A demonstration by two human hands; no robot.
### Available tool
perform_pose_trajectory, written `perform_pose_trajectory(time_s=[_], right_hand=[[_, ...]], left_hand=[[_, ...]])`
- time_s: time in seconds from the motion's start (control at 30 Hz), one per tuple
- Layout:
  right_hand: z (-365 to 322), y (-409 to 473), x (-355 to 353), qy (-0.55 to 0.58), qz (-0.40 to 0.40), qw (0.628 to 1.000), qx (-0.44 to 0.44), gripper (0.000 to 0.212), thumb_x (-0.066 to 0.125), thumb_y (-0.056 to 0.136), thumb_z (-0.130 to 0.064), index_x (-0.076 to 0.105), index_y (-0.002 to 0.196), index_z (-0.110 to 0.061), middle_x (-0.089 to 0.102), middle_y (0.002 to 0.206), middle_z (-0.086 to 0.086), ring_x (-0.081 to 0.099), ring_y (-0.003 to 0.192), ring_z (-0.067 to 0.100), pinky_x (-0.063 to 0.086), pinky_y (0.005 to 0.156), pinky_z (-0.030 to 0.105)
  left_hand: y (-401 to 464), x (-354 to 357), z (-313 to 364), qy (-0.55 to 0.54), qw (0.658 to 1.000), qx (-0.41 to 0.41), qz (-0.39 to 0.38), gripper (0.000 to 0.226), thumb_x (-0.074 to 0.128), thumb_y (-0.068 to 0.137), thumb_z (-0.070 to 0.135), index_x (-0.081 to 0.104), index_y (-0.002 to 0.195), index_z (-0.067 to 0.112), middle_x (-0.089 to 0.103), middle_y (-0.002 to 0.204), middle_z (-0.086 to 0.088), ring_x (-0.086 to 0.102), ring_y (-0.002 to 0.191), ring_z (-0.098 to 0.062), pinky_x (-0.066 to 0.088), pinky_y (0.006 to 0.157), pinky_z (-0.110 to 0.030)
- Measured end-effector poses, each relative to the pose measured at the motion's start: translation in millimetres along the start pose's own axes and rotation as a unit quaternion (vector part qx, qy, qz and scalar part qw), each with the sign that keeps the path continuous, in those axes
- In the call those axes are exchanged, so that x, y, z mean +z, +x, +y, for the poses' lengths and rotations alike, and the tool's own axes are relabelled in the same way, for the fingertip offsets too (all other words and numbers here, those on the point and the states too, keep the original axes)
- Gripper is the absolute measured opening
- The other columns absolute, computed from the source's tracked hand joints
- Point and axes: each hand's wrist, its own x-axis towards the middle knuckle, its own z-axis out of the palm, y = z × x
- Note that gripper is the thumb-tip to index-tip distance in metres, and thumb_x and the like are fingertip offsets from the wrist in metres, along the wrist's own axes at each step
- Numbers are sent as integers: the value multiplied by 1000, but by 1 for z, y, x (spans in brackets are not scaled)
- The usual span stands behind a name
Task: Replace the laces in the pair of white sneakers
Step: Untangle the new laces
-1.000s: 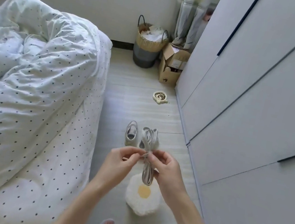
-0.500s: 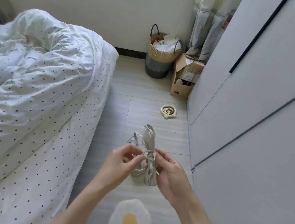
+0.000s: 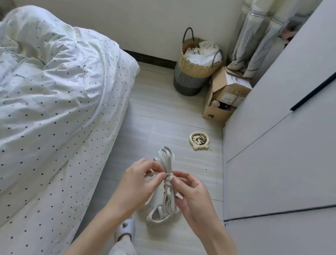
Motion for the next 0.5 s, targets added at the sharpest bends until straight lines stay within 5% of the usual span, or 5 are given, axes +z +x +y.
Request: perform_pose_trajectory(time_s=[0.13, 0.23, 0.37, 0.5], right_hand=[[-16, 62, 24, -14, 28, 999, -17, 7, 61, 84, -1, 64, 87, -7, 67, 78, 5, 62, 74, 18, 47, 74, 33], [-23, 106, 32, -63, 46, 995, -56, 7, 62, 85, -3, 65, 87, -9, 68, 77, 3, 63, 73, 15, 50, 72, 31], [-20, 172, 23, -101, 52, 987, -113, 9, 64, 84, -2, 66, 82, -10, 69, 69, -4, 63, 66, 5, 49, 62, 17], [13, 265, -13, -147, 43, 974, -169, 16, 67, 80, 2, 66, 76, -13, 68, 65, -6, 62, 65, 3, 48, 62, 15]], left_hand=[[73, -22, -24, 31, 999, 8, -27, 13, 71, 79, 35, 61, 72, 40, 63, 85, 21, 56, 83, 0, 39, 85, -31], [116, -22, -36, 88, 996, 26, -10, 22, 70, 80, 36, 53, 68, 44, 58, 87, 17, 53, 92, -7, 28, 86, -31], [175, -4, -63, 56, 998, 22, -8, 18, 68, 78, 37, 54, 68, 35, 58, 79, 14, 50, 86, -6, 41, 87, -43], [234, 39, -134, 98, 994, 34, -17, 19, 71, 80, 27, 58, 70, 37, 56, 73, 18, 47, 78, 3, 41, 83, -30]])
